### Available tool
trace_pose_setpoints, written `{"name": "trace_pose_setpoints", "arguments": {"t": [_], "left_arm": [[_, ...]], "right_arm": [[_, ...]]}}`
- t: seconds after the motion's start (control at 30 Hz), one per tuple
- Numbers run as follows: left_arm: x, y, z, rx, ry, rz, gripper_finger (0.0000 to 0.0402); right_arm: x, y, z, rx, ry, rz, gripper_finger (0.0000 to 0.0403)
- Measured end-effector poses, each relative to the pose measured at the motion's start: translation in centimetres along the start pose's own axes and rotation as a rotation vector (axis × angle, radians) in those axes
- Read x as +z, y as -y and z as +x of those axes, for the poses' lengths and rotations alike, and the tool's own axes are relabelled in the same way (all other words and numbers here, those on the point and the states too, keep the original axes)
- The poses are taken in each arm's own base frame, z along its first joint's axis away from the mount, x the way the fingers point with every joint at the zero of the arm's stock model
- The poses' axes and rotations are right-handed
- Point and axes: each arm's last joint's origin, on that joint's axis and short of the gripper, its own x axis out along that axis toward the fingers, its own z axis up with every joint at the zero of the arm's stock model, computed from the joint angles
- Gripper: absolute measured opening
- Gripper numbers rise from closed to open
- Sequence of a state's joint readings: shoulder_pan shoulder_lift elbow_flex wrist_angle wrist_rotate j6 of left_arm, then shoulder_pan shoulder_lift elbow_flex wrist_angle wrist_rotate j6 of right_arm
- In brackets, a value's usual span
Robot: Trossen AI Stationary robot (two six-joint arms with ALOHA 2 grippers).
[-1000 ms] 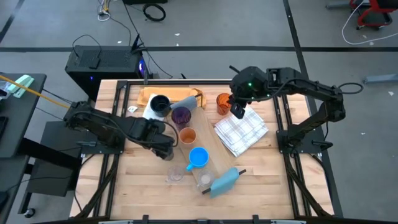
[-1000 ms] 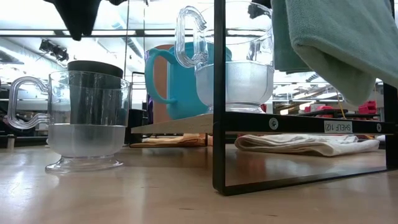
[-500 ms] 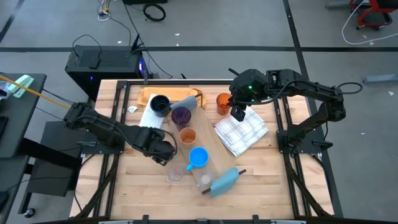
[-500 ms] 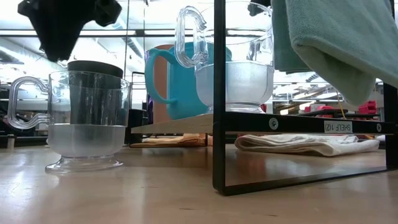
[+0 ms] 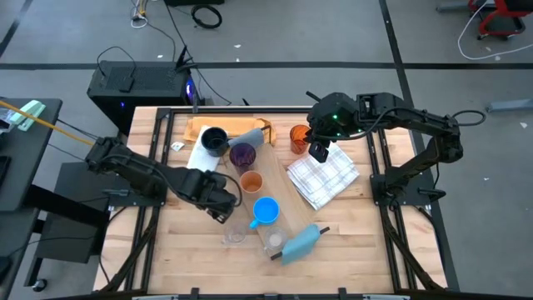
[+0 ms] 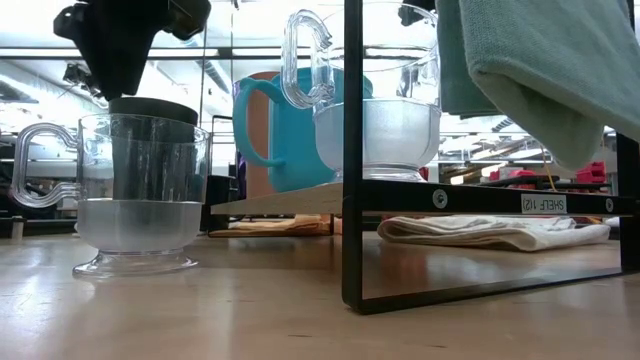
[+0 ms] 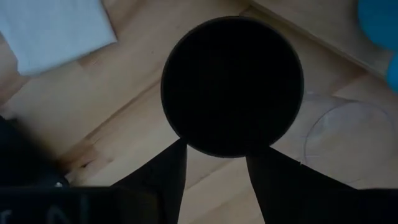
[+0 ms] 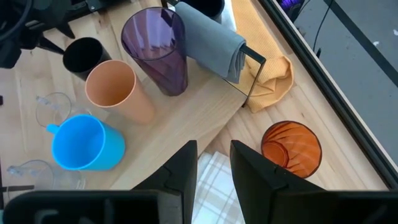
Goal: Stack small to large cups/mugs on shelf
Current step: Put the black cup on the shelf
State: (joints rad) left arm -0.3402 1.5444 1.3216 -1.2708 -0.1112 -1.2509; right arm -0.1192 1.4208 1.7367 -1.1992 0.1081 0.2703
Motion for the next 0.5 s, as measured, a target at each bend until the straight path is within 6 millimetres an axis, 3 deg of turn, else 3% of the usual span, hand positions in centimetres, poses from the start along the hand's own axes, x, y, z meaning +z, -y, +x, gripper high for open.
{"name": "trace_pose_setpoints", "arguments": {"t": [0.5], "left_arm": [[1.9,-1.7,0.9,0.095,-0.007,-0.004,0.0162]], "right_arm": [[0.0,0.0,0.0,0.000,0.000,0.000,0.0103]]}}
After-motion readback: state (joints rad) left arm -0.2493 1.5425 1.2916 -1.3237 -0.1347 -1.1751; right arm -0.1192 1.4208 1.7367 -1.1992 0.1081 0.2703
